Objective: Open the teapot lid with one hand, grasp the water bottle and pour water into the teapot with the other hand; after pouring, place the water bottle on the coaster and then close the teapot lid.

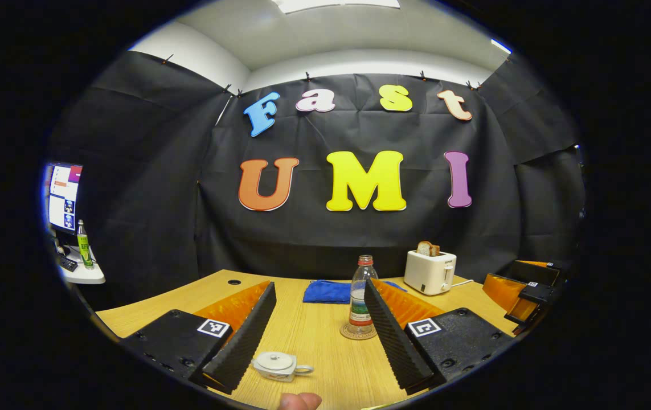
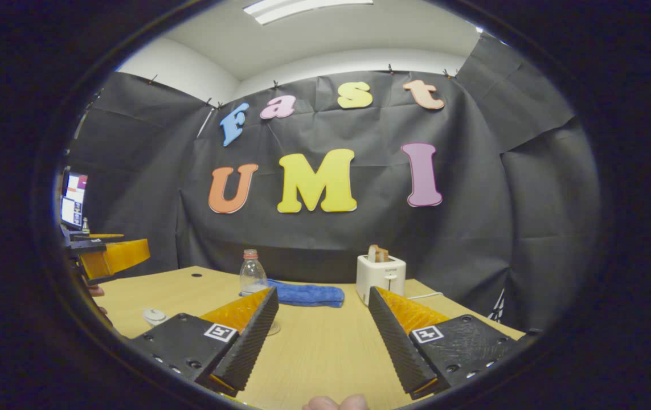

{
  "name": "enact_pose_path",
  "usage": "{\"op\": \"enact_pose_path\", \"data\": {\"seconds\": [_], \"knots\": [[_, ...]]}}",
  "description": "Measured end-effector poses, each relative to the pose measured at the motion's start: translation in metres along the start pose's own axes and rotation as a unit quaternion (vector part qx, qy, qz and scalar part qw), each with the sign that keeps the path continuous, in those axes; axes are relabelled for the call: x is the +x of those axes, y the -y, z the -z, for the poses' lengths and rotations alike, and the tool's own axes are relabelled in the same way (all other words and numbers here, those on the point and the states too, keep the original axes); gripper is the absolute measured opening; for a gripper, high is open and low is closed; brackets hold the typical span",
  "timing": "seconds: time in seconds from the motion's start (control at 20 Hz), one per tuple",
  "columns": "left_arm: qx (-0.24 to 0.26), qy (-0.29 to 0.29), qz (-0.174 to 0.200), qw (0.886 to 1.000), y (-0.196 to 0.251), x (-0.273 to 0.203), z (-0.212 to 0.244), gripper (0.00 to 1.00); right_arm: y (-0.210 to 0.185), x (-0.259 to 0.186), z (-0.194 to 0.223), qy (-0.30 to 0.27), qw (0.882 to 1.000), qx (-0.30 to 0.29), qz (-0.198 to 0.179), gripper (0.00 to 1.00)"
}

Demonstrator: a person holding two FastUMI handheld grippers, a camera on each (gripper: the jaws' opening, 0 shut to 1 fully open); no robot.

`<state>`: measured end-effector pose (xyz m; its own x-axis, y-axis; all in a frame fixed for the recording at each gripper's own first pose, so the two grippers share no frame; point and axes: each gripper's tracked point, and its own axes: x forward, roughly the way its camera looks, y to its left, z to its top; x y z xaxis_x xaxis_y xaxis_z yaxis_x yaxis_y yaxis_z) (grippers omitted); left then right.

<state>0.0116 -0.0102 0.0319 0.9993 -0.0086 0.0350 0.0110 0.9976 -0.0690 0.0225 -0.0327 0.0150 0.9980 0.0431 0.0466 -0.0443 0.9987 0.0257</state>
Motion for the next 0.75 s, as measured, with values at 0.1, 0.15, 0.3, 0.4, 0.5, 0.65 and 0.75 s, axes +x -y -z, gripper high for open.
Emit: {"op": "enact_pose_path", "data": {"seconds": [0.1, 0.15, 0.3, 0.4, 0.5, 0.65, 0.75], "knots": [[0.007, -0.001, 0.003, 1.0, 0.011, -0.011, 0.002, 0.98, 0.005, -0.011, -0.003, 0.006, 1.0, -0.004, 0.01, 0.96], [0.011, -0.004, 0.007, 1.0, 0.017, -0.017, 0.006, 0.98, 0.004, -0.016, -0.003, 0.008, 1.0, -0.008, 0.012, 0.97], [0.015, -0.009, 0.007, 1.0, 0.021, -0.03, 0.012, 0.97, -0.003, -0.031, 0.002, 0.007, 1.0, -0.021, 0.01, 0.95], [0.014, -0.011, 0.009, 1.0, 0.023, -0.032, 0.011, 0.97, -0.011, -0.037, 0.005, 0.005, 1.0, -0.027, 0.006, 0.97], [0.014, -0.007, 0.007, 1.0, 0.02, -0.033, 0.008, 1.0, -0.013, -0.039, 0.006, 0.003, 0.999, -0.031, 0.007, 0.97], [0.017, -0.007, 0.002, 1.0, 0.014, -0.034, 0.008, 0.98, -0.016, -0.038, 0.007, -0.002, 0.999, -0.031, 0.009, 0.97], [0.015, -0.006, -0.001, 1.0, 0.011, -0.033, 0.007, 0.98, -0.021, -0.039, 0.009, -0.012, 1.0, -0.024, 0.007, 0.95]]}}
